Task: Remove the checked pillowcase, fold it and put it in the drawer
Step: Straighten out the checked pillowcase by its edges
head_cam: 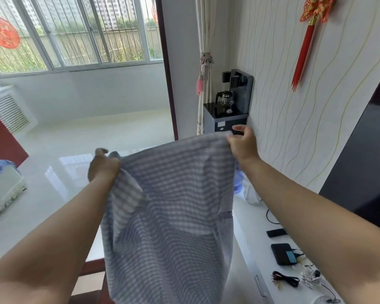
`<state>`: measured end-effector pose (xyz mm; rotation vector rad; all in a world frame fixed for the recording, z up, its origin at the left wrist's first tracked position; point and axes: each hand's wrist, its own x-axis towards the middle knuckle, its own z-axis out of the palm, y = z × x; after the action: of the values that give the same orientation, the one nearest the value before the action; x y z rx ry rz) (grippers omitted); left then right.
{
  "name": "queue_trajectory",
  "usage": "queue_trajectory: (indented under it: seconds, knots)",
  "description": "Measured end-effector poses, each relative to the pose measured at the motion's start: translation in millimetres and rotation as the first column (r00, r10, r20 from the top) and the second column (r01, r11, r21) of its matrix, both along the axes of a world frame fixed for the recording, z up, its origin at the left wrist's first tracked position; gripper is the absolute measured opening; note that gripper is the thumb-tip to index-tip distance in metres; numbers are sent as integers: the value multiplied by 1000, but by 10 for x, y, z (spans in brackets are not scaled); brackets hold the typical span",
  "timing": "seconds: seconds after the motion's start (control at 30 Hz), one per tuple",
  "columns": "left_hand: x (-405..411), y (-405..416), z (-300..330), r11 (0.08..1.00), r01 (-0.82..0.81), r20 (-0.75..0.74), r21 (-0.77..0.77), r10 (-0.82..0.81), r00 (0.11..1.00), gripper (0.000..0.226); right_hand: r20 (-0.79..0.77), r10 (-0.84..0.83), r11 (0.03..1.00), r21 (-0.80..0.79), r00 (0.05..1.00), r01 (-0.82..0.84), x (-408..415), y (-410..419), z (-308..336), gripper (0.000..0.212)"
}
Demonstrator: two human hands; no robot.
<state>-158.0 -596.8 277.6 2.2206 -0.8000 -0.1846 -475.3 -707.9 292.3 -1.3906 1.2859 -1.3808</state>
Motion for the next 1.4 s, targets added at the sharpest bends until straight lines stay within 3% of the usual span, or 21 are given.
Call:
queue_trajectory:
  seconds: [0.1,0.2,0.3,0.43,0.5,0.63,0.77,0.87,0.97,1.07,1.13,1.23,1.4]
  knots:
    - [-385,-154,117,981,191,72,-27,-188,979,51,-156,64,989,-123,986,-84,372,163,122,21]
    - [-826,-230,241,886,456,139,-82,-442,886,56,-260,165,962,-170,951,-214,645,263,190,19]
    - [-1093,-232,343,742,664,157,-90,-648,745,50,-293,308,911,-183,905,-369,721,299,213,17]
    - [-1125,-226,408,616,787,77,-21,-784,616,29,-307,438,856,-146,845,-496,595,285,196,17]
    - [-1151,-245,383,618,786,66,-2,-785,616,22,-295,451,852,-140,843,-505,537,287,136,17]
    - [-1233,-317,314,639,768,98,31,-767,634,28,-186,412,886,-147,892,-439,399,306,-5,16]
    - [-1261,-366,337,621,783,122,-32,-775,620,32,-119,391,903,-143,912,-406,236,323,-314,33]
    - [-1245,-367,458,575,811,137,-107,-800,585,37,-236,450,891,49,861,-452,7,292,-782,57]
    - [-1170,-344,643,589,785,137,-191,-776,616,24,-230,523,839,309,821,-448,-246,298,-1209,77]
    - [-1069,-312,799,630,719,109,-293,-725,680,22,-349,529,827,418,774,-376,-358,344,-1469,66]
    - [-984,-316,866,671,677,135,-303,-672,728,23,-372,426,876,396,825,-274,-381,369,-1490,45]
    - [-833,-334,888,755,606,176,-251,-580,795,27,-348,286,936,301,893,-182,-397,414,-1422,34]
    - [-620,-279,763,853,461,167,-244,-431,887,21,-370,383,921,225,846,-319,-356,530,-1332,27]
